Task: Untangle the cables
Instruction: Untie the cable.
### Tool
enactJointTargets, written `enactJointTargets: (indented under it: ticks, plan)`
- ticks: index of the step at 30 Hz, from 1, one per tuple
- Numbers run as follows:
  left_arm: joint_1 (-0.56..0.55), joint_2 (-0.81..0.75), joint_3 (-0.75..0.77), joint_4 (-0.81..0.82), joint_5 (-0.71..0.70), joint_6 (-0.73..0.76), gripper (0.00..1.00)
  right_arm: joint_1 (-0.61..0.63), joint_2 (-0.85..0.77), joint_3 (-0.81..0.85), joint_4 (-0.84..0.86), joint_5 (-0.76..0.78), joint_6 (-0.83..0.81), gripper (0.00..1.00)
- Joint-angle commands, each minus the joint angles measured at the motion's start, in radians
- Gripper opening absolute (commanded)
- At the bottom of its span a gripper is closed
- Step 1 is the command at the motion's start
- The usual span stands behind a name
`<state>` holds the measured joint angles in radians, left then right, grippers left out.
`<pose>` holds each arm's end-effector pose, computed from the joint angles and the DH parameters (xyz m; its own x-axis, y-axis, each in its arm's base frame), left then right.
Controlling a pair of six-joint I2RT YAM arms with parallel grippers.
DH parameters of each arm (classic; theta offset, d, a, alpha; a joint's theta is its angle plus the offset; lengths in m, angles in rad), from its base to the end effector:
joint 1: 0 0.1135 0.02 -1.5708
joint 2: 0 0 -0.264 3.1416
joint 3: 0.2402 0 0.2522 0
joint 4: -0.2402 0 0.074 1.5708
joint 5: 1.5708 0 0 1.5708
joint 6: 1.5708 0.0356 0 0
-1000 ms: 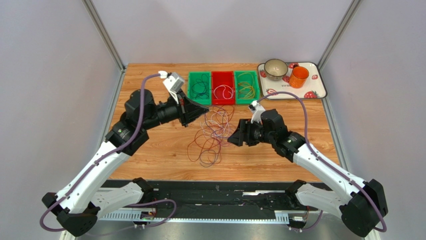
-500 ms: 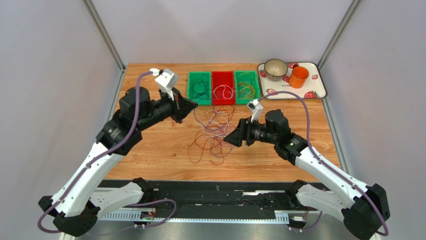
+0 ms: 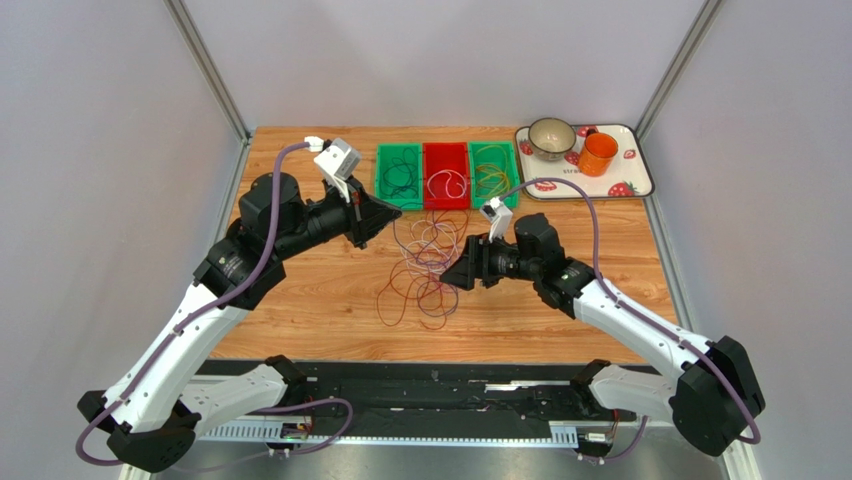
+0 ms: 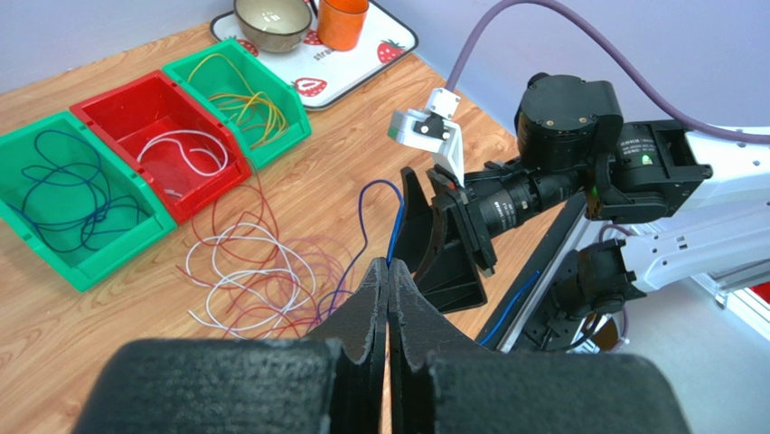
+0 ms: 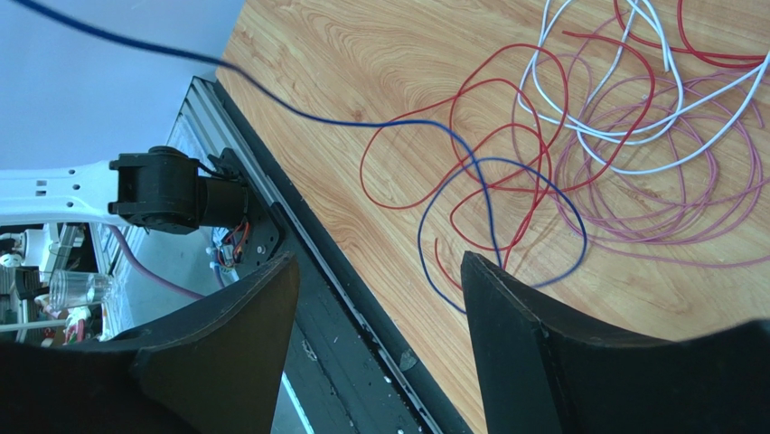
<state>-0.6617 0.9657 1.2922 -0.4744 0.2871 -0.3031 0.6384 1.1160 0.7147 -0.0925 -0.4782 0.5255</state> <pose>0.1434 -0.1244 0.4501 -0.3528 -0.0881 -0.9315 0.7386 0.5849 -0.3350 0.1878 0.1597 0.2602 -0.7579 -0.0078 -0.6523 -0.5482 0.5496 0.6304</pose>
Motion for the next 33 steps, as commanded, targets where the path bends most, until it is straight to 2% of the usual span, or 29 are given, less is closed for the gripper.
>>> enactJointTargets:
  ticks: [1,21,24,28,33]
  plan:
    - [-0.001,-0.016,0.002,0.046,0.021,0.013,0.00,0.001,0.033,0.049,0.076,0.004,-0.019,0.70]
    - [-0.003,-0.021,0.002,0.053,0.032,0.015,0.00,0.004,0.208,0.166,-0.003,0.107,-0.148,0.64]
    - [-0.003,-0.022,0.001,0.053,0.030,0.016,0.00,0.003,0.229,0.173,0.000,0.104,-0.150,0.59]
    - [-0.001,-0.024,-0.001,0.053,0.030,0.016,0.00,0.003,0.251,0.181,0.002,0.092,-0.154,0.43]
    - [-0.003,-0.024,0.005,0.053,0.037,0.013,0.00,0.004,0.269,0.190,0.004,0.076,-0.159,0.38]
